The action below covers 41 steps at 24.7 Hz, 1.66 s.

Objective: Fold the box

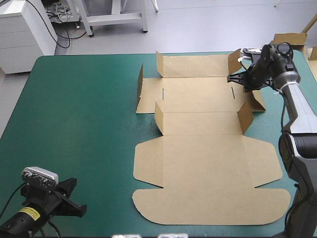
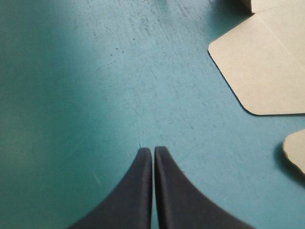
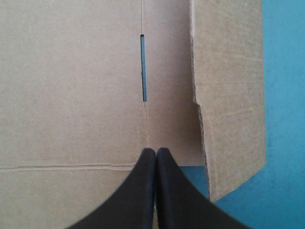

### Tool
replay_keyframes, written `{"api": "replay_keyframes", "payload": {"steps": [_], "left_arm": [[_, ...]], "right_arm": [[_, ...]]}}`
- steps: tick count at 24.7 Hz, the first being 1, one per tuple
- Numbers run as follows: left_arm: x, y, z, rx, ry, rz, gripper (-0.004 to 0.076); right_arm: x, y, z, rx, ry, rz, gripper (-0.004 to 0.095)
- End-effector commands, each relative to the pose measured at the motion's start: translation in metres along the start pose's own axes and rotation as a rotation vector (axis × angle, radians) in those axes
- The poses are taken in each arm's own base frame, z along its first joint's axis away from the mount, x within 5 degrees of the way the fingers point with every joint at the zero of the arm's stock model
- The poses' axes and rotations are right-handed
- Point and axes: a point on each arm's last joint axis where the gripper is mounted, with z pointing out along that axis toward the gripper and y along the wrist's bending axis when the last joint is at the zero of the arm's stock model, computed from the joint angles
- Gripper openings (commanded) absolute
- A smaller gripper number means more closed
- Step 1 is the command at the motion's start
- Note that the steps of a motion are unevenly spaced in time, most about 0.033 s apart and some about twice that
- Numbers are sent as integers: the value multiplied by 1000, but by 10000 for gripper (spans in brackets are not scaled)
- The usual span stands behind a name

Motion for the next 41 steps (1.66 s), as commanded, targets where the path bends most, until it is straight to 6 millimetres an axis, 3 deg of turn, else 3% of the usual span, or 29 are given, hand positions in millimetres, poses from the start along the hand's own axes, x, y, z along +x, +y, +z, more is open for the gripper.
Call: {"api": "replay_keyframes", "payload": {"steps": [1, 14, 18, 20, 29, 36, 41], "left_arm": [[-12, 0, -3, 0, -79, -19, -8], [-12, 0, -3, 0, -79, -19, -8], [-12, 0, -3, 0, -79, -19, -8], [-12, 0, -3, 0, -79, -19, -8], [-12, 0, -3, 0, -79, -19, -8], [-12, 0, -3, 0, -79, -19, -8], [-12, 0, -3, 0, -79, -19, -8]], "right_arm": [[-7, -2, -32, 4, -101, -6, -16], [-5, -2, -32, 4, -83, -6, -16], [-5, -1, -39, 4, -99, -7, -16], [-5, -2, -51, 6, -126, -7, -16], [10, 0, -141, -4, -311, -38, -16], [24, 2, -185, -1, -405, -44, -16], [38, 3, -203, 1, -430, -46, -16]]}}
